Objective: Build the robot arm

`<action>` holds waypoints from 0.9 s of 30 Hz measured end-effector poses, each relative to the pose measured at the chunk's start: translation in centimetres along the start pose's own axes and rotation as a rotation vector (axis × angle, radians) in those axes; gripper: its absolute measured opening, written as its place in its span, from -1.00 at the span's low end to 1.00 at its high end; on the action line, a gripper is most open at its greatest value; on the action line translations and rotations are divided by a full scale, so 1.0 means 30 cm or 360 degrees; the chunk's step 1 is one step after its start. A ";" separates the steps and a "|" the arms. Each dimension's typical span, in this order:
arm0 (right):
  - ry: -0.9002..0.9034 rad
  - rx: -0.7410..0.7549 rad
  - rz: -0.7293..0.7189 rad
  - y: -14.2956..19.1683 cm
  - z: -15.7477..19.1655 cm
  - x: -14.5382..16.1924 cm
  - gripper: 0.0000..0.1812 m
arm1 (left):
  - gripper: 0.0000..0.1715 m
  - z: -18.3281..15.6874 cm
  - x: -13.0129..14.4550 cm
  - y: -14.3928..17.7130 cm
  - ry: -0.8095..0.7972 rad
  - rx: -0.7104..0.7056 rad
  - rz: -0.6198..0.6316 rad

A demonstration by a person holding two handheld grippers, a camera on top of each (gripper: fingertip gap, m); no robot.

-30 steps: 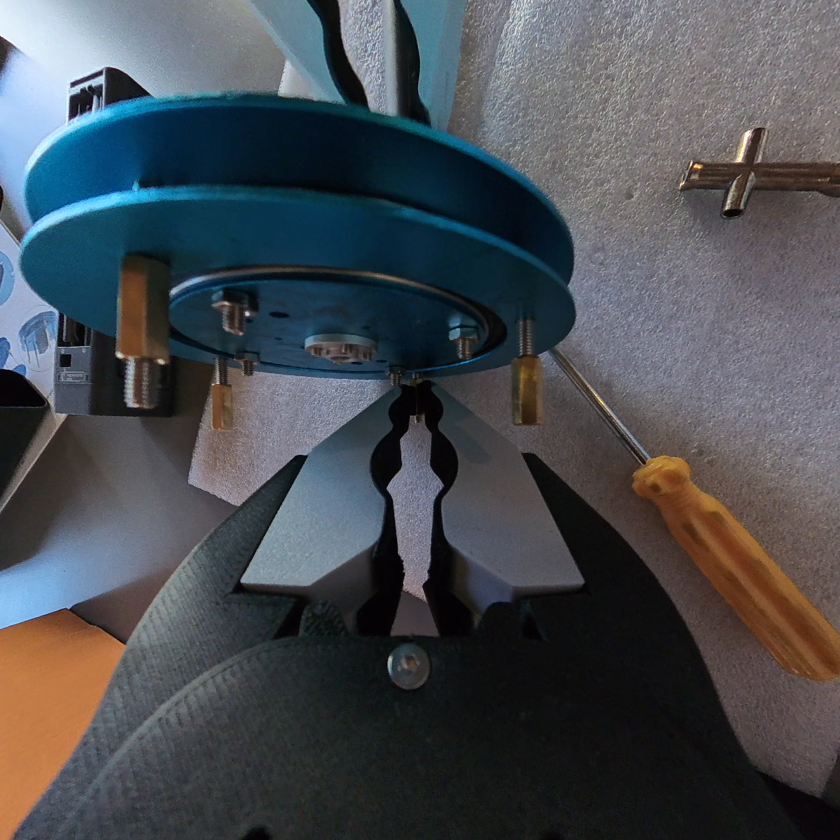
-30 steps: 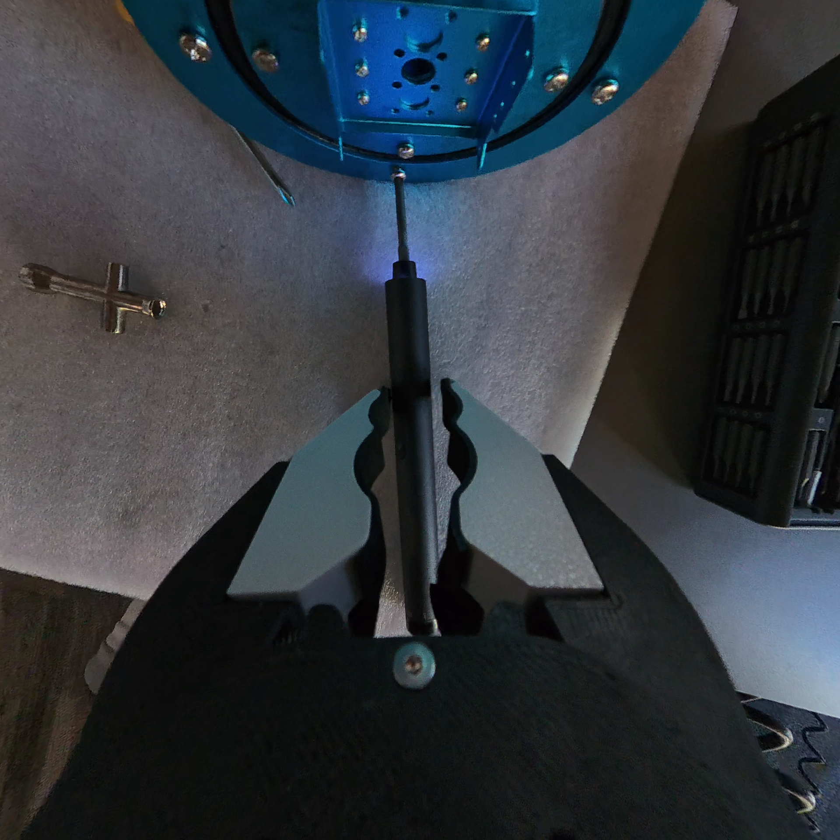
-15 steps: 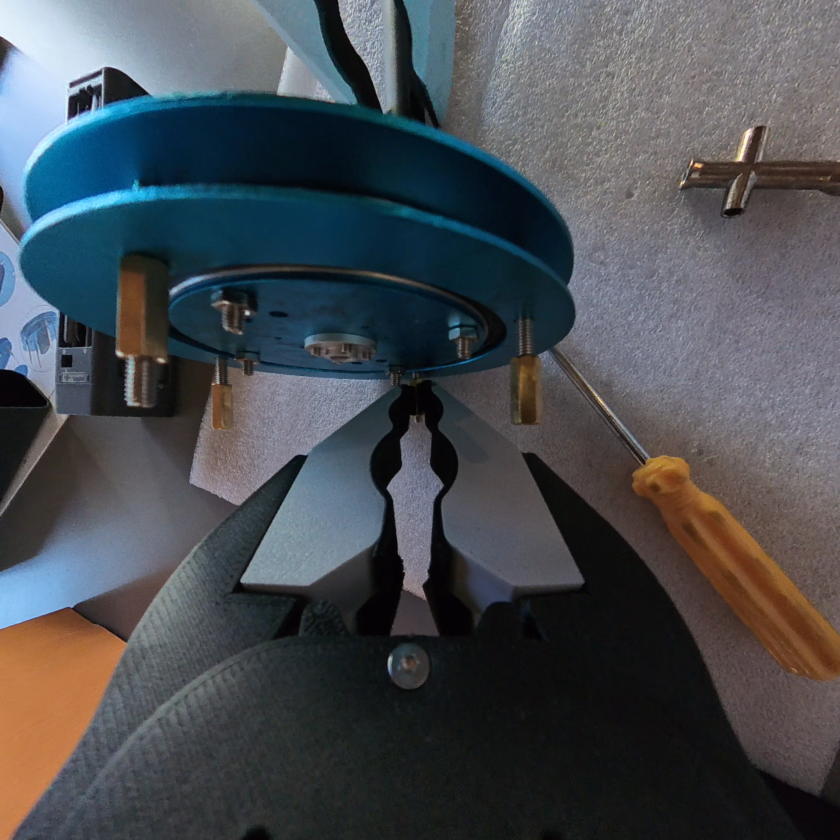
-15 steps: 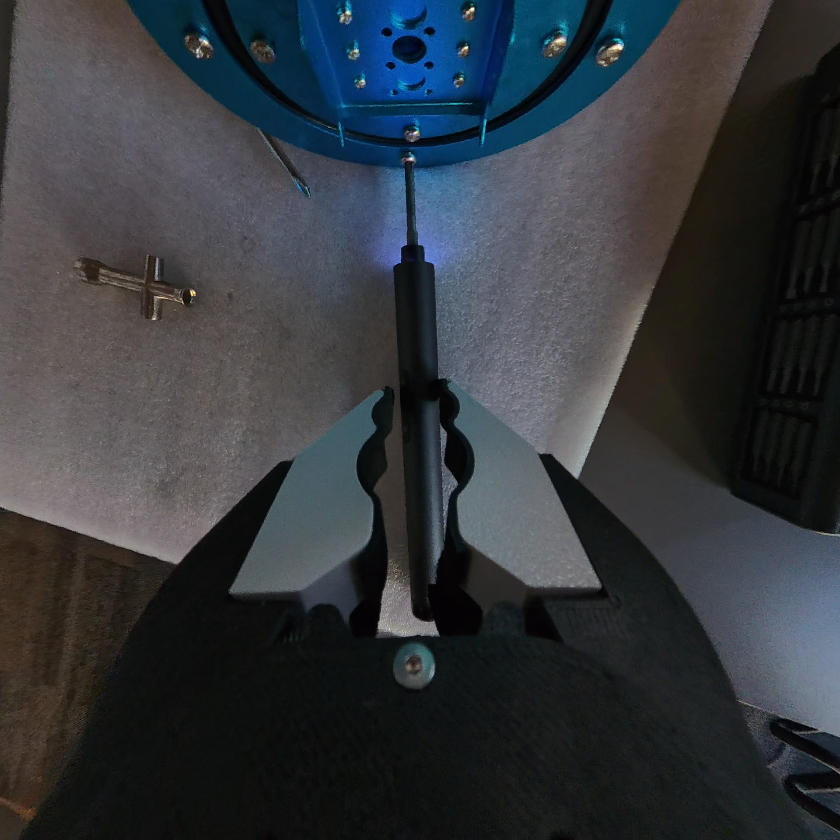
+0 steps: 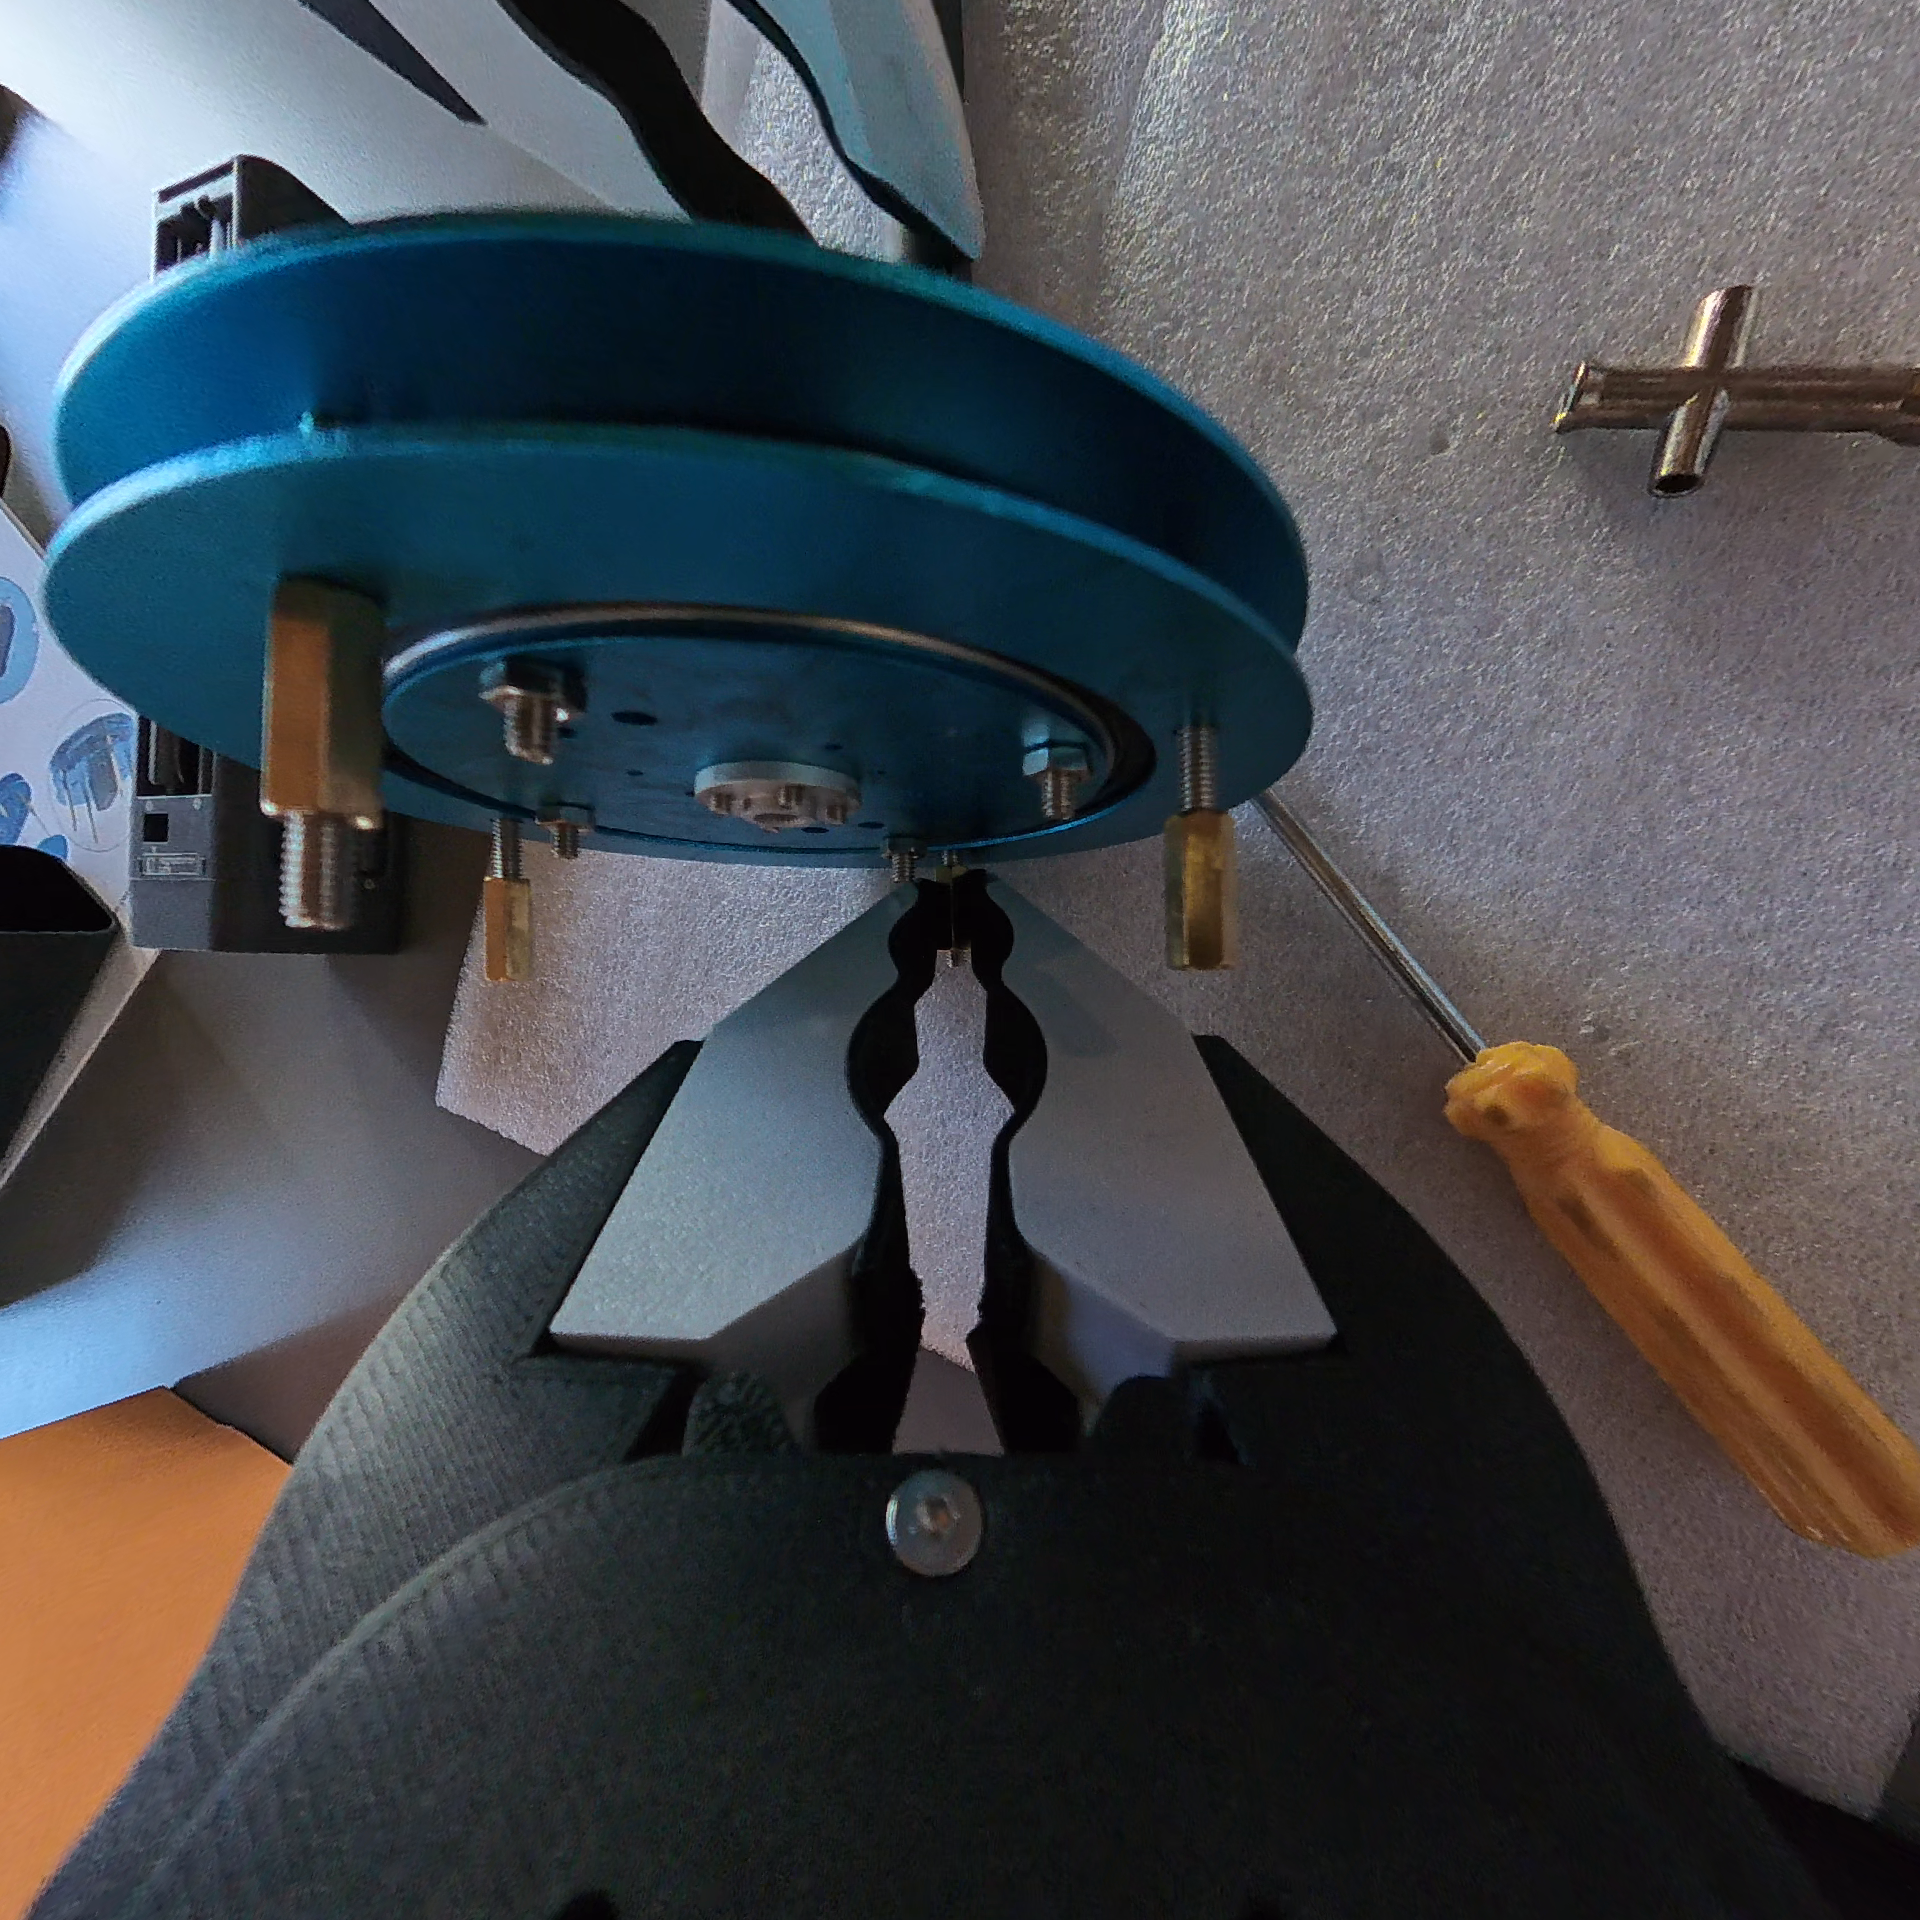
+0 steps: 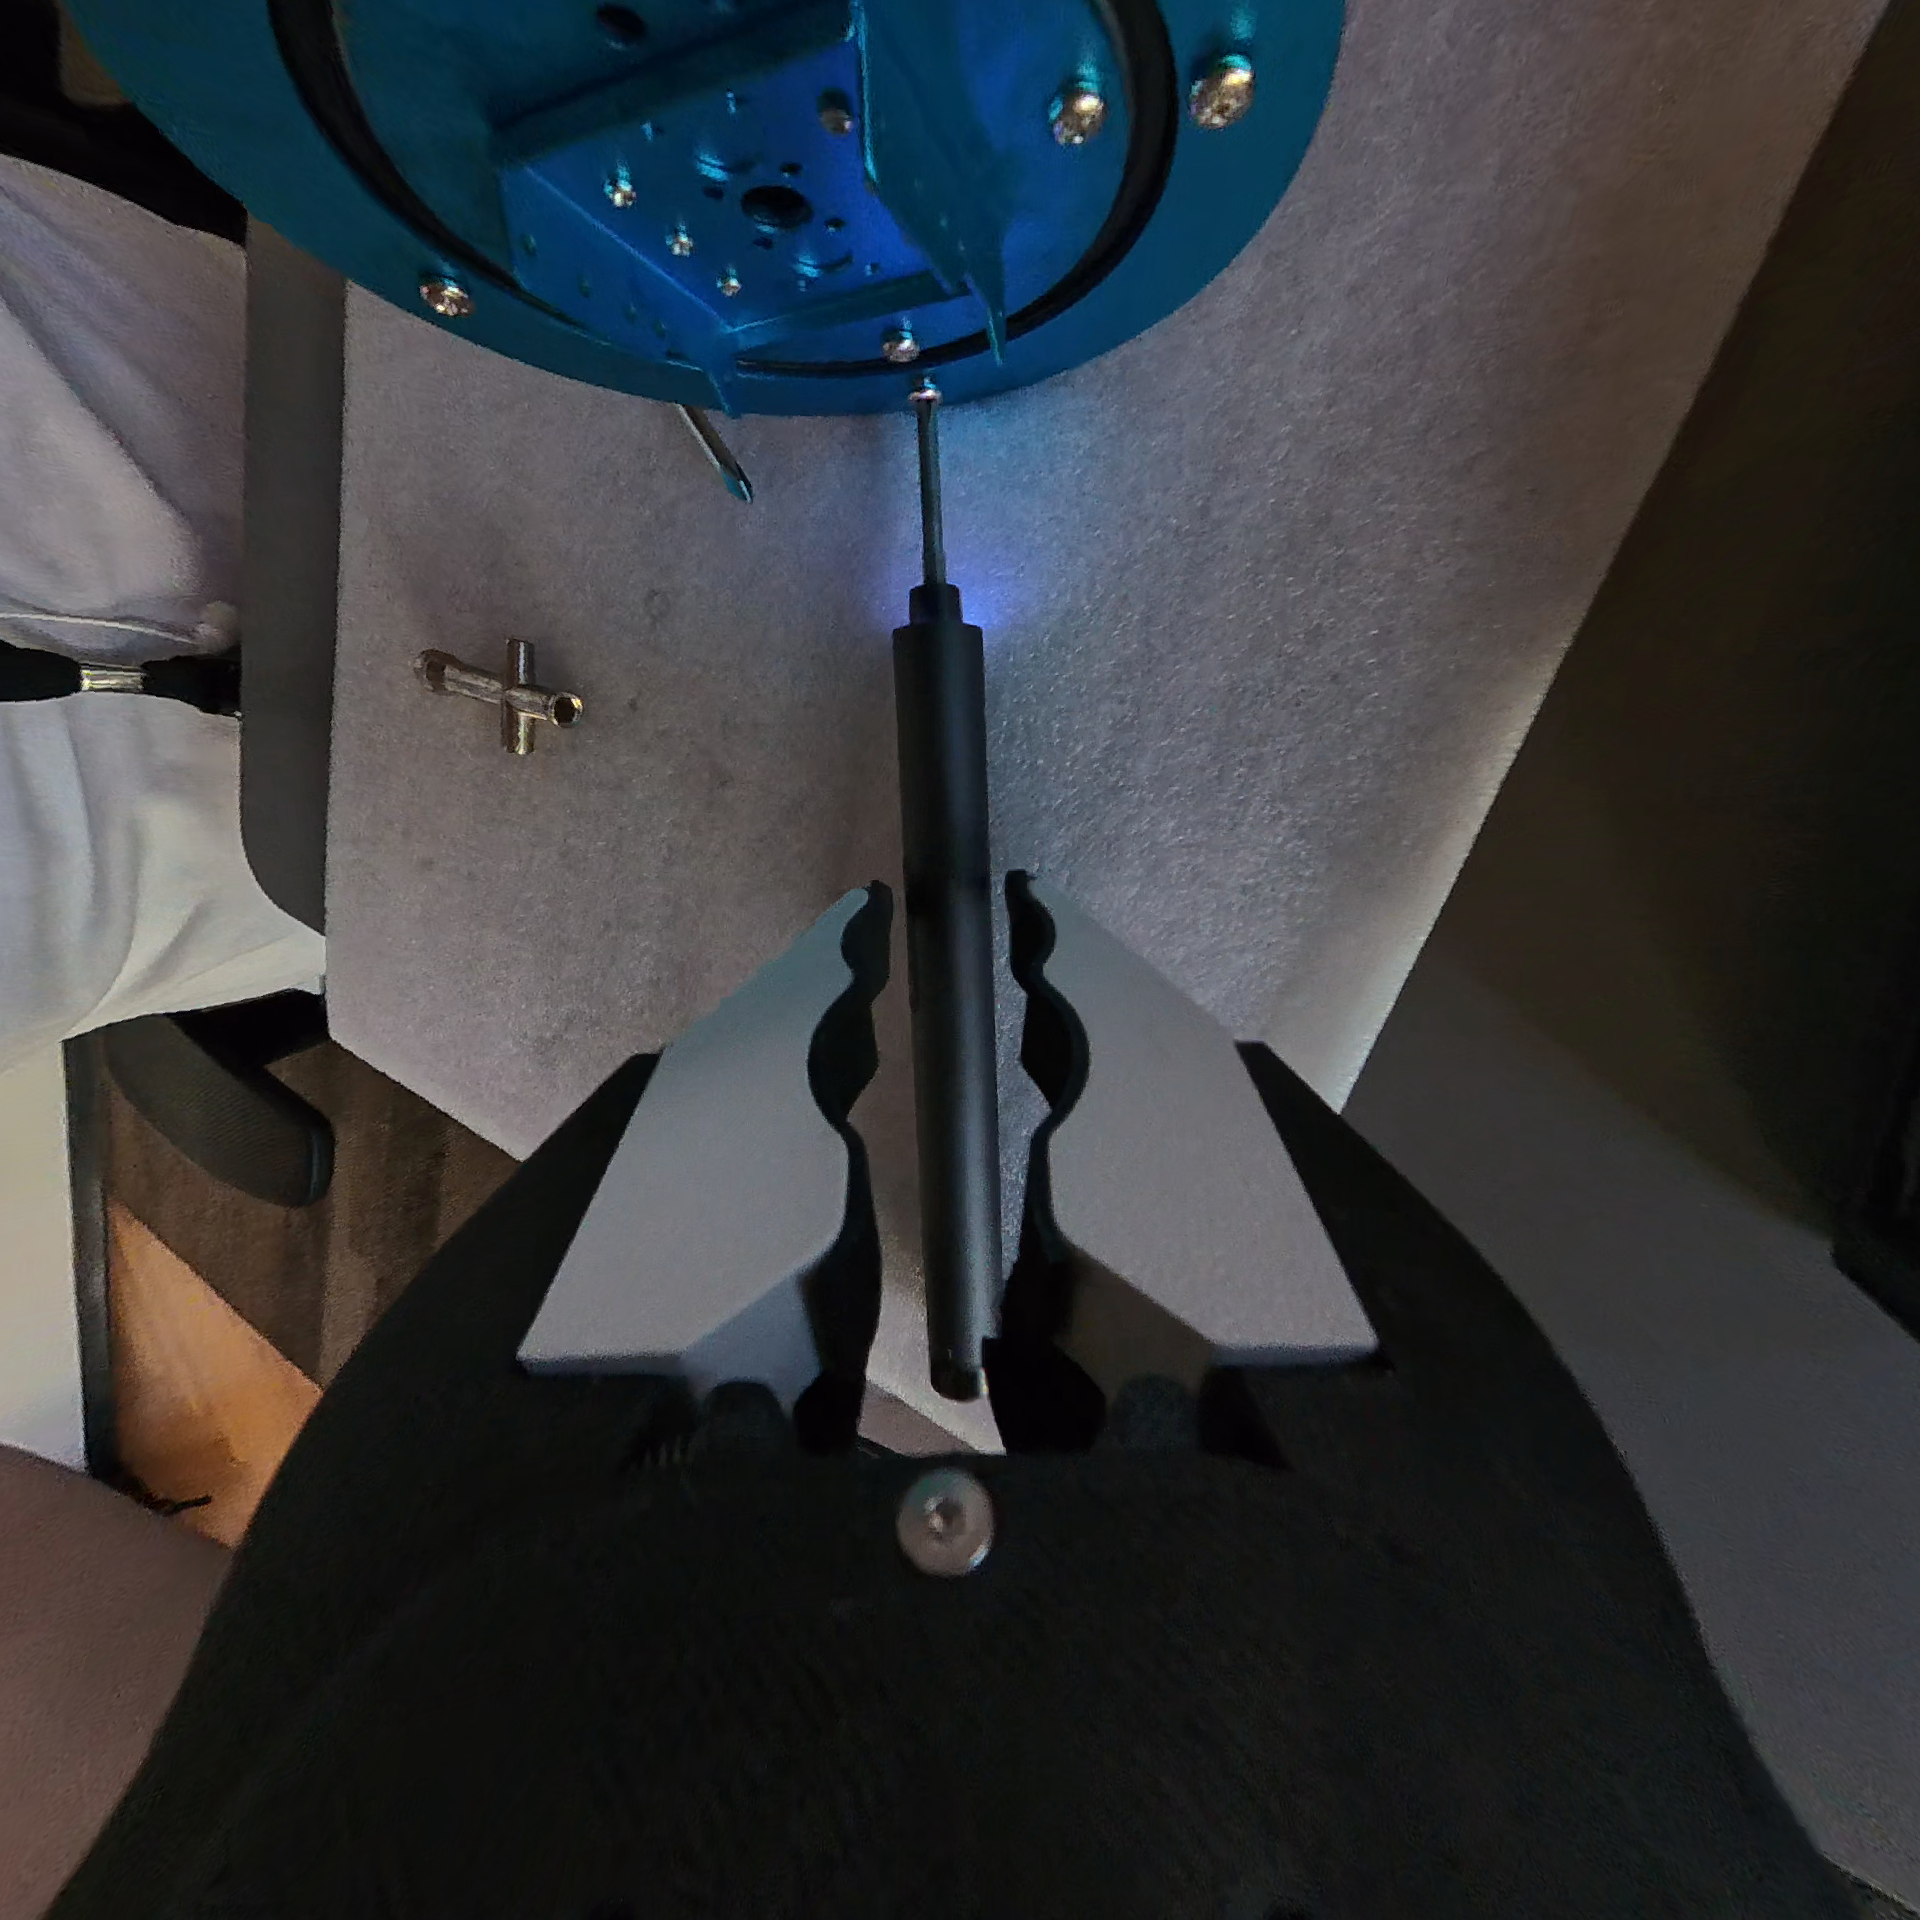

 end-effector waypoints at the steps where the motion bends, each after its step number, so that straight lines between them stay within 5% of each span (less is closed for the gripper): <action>1: -0.0005 -0.0009 -0.0004 -0.001 -0.001 -0.001 -0.76 | -0.95 0.000 0.000 0.000 -0.0001 0.0000 0.0000; 27: 0.0019 0.0072 0.0010 -0.012 0.011 -0.002 -0.84 | -0.96 0.000 0.002 0.000 0.0015 0.0008 0.0007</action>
Point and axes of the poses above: each gripper's, where its closed fingertips meet, y back along the fingers, x out of its underside, z = x × y across the jaws, the point moved 7 cm from there along y, back along the fingers, and after that the axes turned 2 degrees about x, right-handed, at the moved point
